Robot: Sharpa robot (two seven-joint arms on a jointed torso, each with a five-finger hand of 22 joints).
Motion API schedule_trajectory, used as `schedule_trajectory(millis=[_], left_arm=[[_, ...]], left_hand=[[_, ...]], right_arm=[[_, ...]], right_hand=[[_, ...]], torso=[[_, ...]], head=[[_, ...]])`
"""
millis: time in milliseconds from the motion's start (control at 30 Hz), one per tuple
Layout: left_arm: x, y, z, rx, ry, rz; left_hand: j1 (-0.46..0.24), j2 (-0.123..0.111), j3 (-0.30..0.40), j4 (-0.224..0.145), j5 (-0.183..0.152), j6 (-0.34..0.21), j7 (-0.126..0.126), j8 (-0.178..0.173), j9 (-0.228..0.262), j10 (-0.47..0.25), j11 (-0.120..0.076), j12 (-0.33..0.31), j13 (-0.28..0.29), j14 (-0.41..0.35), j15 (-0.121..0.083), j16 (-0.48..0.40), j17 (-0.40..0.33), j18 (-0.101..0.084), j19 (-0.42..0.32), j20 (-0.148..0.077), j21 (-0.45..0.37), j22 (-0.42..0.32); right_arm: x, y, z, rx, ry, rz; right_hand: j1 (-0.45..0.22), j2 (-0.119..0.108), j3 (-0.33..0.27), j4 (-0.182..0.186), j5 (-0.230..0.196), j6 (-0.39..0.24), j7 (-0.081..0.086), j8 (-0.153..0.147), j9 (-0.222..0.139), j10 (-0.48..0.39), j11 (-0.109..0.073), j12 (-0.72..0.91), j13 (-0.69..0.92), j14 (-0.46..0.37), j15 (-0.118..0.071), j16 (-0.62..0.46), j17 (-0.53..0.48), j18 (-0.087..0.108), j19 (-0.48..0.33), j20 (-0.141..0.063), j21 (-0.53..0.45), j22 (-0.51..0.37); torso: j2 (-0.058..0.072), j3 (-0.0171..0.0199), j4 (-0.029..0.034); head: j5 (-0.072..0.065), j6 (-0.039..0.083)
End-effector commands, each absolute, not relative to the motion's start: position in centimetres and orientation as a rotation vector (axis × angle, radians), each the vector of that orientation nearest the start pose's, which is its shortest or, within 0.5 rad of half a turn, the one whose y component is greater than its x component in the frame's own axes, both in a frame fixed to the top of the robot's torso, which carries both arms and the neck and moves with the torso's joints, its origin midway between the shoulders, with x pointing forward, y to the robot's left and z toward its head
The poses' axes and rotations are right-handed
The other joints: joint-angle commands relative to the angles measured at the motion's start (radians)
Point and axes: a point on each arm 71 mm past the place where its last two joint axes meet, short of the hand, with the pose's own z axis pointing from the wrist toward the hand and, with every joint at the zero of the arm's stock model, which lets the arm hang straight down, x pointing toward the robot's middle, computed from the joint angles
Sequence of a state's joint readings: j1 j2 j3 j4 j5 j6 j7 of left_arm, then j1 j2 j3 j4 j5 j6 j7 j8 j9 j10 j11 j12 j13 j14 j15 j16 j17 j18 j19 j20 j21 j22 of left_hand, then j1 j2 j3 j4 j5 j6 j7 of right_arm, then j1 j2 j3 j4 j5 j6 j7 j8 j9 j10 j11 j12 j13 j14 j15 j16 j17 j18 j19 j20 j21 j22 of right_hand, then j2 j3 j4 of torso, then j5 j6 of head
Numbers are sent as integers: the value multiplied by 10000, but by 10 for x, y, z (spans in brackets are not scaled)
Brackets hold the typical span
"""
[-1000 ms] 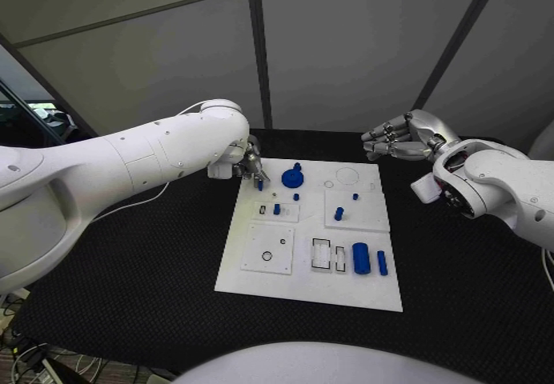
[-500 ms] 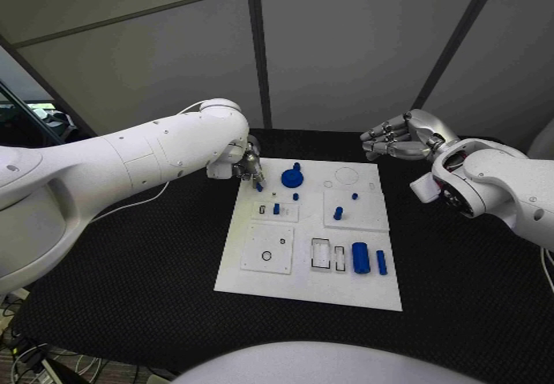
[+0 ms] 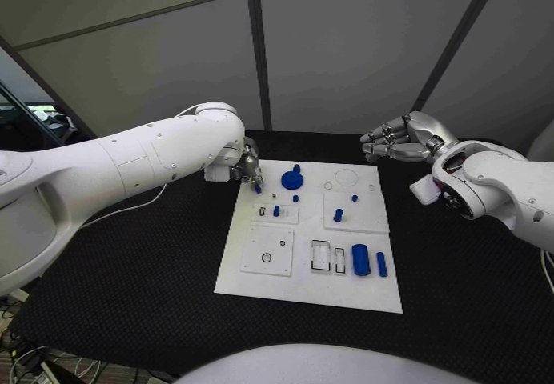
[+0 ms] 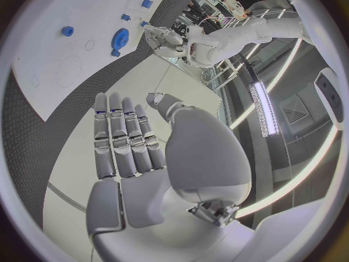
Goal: Assemble the parts on the task board
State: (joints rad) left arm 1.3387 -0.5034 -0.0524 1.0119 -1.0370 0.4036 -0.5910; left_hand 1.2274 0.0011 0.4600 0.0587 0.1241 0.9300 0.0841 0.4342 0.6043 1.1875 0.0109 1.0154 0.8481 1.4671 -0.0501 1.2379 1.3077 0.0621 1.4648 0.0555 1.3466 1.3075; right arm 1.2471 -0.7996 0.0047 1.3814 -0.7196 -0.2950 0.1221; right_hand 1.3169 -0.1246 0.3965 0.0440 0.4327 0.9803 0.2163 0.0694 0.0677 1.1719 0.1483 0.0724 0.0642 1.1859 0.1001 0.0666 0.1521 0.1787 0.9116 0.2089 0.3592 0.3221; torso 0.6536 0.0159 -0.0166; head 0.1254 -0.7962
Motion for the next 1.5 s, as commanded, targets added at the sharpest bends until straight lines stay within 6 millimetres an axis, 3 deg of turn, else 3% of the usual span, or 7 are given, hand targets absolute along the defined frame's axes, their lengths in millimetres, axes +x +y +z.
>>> schedule_trajectory(millis=[33, 200, 500, 700, 833, 967, 1500], left_arm=[[568, 195, -188, -2426, 23866, -2457], [556, 193, -182, -2472, 23412, -3093], [533, 196, -177, -2562, 22856, -3734], [519, 202, -183, -2678, 22848, -3863], [513, 206, -190, -2657, 22955, -3765], [510, 206, -193, -2551, 22972, -3693], [506, 203, -205, -2491, 22620, -3452]], left_hand=[[-181, -43, 1457, -1241, 27, -72, -14, 111, 73, 145, -59, 51, 7, 262, -85, 52, 213, -68, 113, -62, 47, 666], [-468, -384, 2068, -1378, 212, -39, -68, 383, 203, 354, -119, 153, 104, 370, -137, 313, 391, -94, 178, -102, 155, 784], [-648, -586, 2417, -1417, 282, 12, -122, 535, 259, 520, -172, 179, 139, 415, -184, 392, 443, -116, 229, -146, 240, 873], [-712, -679, 2559, -1439, 313, 47, -147, 597, 279, 623, -197, 237, 211, 419, -204, 396, 446, -129, 257, -165, 292, 925], [-729, -711, 2613, -1450, 328, 60, -155, 617, 285, 654, -205, 252, 232, 421, -211, 399, 449, -133, 266, -173, 306, 940], [-836, -816, 2789, -1454, 519, 94, -180, 696, 315, 736, -228, 271, 266, 423, -238, 400, 450, -140, 283, -193, 330, 969], [-939, -903, 2937, -1456, 718, 115, -201, 776, 353, 805, -250, 296, 306, 426, -252, 404, 454, -152, 310, -216, 380, 1020]], right_arm=[[526, -222, -152, 4667, 16160, 10947], [526, -223, -152, 4692, 16156, 10906], [526, -225, -152, 4720, 16145, 10860], [526, -226, -152, 4727, 16158, 10844], [526, -225, -152, 4654, 16180, 10816], [526, -225, -153, 4647, 16207, 10781], [526, -224, -152, 4601, 16188, 10813]], right_hand=[[3, 103, 33, 7, 48, -52, -8, 42, 15, -70, -17, 32, -7, -61, 30, -28, -9, 18, 79, -16, -53, -8], [-1, 109, 34, 12, 49, -51, -7, 43, 16, -70, -15, 33, -7, -61, 31, -28, -12, 17, 82, -16, -58, -12], [-1, 109, 34, 12, 49, -51, -7, 43, 16, -70, -15, 33, -7, -61, 31, -28, -12, 17, 82, -16, -58, -12], [-3, 109, 33, 13, 49, -51, -6, 43, 16, -70, -15, 33, -7, -61, 32, -28, -13, 17, 83, -15, -60, -13], [-11, 110, 30, 20, 48, -52, -4, 43, 16, -71, -13, 34, -7, -62, 34, -28, -16, 16, 87, -14, -67, -18], [-16, 110, 28, 24, 48, -53, -3, 43, 16, -72, -12, 34, -8, -62, 35, -28, -18, 15, 89, -14, -70, -20], [-22, 110, 25, 28, 48, -55, -2, 42, 15, -75, -10, 33, -8, -64, 36, -28, -21, 14, 91, -13, -76, -24]], torso=[[-4, -6, 16], [-14, 10, 42], [-7, 14, 44], [-16, 11, 24], [-8, 2, 1], [7, -4, -2], [-8, 4, 8]], head=[[6, 19], [34, 48], [94, 32], [153, -42], [173, -18], [176, -111], [138, -91]])
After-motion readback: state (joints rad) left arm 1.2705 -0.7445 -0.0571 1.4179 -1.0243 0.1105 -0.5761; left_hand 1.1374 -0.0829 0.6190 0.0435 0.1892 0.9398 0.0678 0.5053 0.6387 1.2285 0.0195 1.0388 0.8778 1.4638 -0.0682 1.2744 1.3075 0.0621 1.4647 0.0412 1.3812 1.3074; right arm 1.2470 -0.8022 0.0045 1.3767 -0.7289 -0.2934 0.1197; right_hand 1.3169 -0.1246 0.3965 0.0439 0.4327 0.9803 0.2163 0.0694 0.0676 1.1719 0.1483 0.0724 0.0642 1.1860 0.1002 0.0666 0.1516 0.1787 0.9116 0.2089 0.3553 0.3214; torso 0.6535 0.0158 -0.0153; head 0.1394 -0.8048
